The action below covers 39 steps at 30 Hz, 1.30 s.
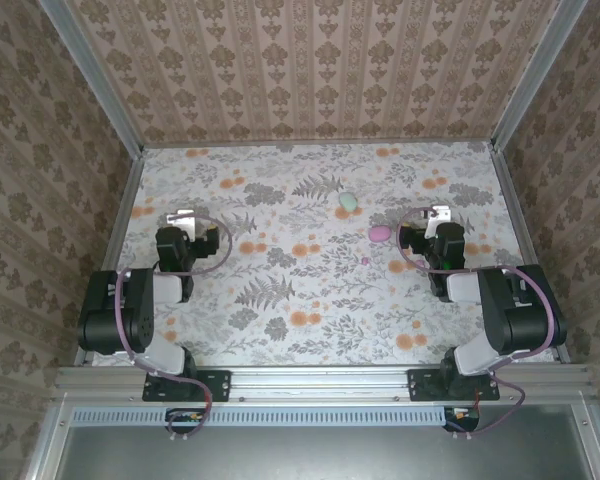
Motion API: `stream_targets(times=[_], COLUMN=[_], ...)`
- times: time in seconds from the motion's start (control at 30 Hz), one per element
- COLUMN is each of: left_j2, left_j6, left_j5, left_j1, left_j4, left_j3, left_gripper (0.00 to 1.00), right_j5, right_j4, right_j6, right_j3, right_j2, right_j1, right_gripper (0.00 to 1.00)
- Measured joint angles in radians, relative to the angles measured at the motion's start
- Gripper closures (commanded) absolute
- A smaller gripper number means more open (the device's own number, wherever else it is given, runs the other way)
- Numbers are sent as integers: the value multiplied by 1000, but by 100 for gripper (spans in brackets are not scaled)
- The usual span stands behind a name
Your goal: Insert wireless bluetooth earbuds into charging case
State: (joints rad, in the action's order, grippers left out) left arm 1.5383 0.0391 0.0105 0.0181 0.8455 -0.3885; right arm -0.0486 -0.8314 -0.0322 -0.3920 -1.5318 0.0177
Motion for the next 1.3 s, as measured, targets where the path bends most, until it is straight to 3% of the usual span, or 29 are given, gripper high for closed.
stream_targets(times=[0.97, 1.17, 1.3], left_j2=[-4, -186, -343], left_j6=[15, -2, -114], left_j5=[-45, -21, 72], left_j1=[-5, -6, -10], left_j4=[-1, -156, -325], left_j3=[0, -11, -60], left_gripper=[0, 0, 0], right_j5=[39, 77, 124], right_j4=[7, 367, 578], right_j6=[4, -19, -81], right_j3=[-2, -208, -383], right_j2=[2, 70, 106], right_j1=[-14, -15, -18], right_gripper=[0, 0, 0])
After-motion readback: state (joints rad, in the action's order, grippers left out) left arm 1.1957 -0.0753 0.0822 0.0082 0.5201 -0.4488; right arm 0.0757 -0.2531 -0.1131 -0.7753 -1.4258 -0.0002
